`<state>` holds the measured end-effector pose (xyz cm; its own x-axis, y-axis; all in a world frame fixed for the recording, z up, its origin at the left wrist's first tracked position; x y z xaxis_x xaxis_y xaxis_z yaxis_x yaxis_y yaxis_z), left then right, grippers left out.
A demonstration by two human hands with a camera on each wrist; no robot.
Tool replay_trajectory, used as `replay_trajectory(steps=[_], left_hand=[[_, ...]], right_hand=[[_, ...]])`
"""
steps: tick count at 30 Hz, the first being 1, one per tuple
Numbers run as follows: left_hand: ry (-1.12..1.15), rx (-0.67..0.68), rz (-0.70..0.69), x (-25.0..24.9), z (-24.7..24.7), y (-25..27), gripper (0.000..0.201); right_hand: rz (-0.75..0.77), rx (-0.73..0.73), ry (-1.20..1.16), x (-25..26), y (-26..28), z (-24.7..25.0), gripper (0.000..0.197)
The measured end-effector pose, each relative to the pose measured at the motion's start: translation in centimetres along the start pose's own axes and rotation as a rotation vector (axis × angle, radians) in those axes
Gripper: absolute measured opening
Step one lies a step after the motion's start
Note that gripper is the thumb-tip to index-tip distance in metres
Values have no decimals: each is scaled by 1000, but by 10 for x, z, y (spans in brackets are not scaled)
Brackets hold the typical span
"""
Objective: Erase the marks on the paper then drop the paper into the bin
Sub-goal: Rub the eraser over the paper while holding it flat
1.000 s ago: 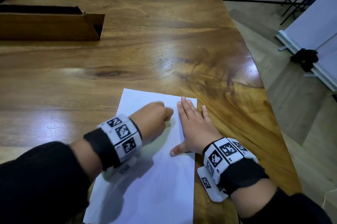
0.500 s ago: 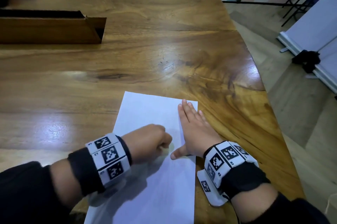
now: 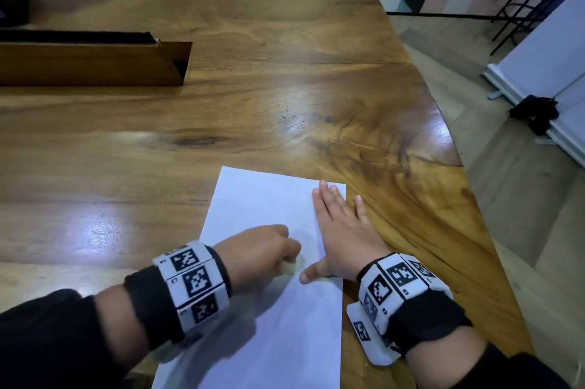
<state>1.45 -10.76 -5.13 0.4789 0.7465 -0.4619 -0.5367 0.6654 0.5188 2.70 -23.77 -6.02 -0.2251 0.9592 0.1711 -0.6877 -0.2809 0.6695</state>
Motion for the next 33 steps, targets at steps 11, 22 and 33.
replay_trajectory(steps=[11, 22, 33], left_hand=[[254, -349, 231, 51, 12, 22, 34], [153, -202, 188, 9, 35, -18, 19], [11, 11, 13, -18, 3, -10, 12]], right_hand=[[7, 2, 18, -12, 15, -12, 142], [6, 5, 20, -8, 5, -9, 144], [-1, 23, 40, -10, 7, -10, 148]])
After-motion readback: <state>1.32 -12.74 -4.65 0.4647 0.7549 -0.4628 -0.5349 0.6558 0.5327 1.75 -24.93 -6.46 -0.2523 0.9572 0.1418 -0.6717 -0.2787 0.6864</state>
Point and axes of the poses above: each hand's wrist, its own y-axis away from the middle knuckle, its own z-axis out of the back of the hand, x = y × z, the point moved 4 cm from there along -y, towards the middle knuckle, and after that the axes turned 11 degrees about x, right-handed, at the moved point
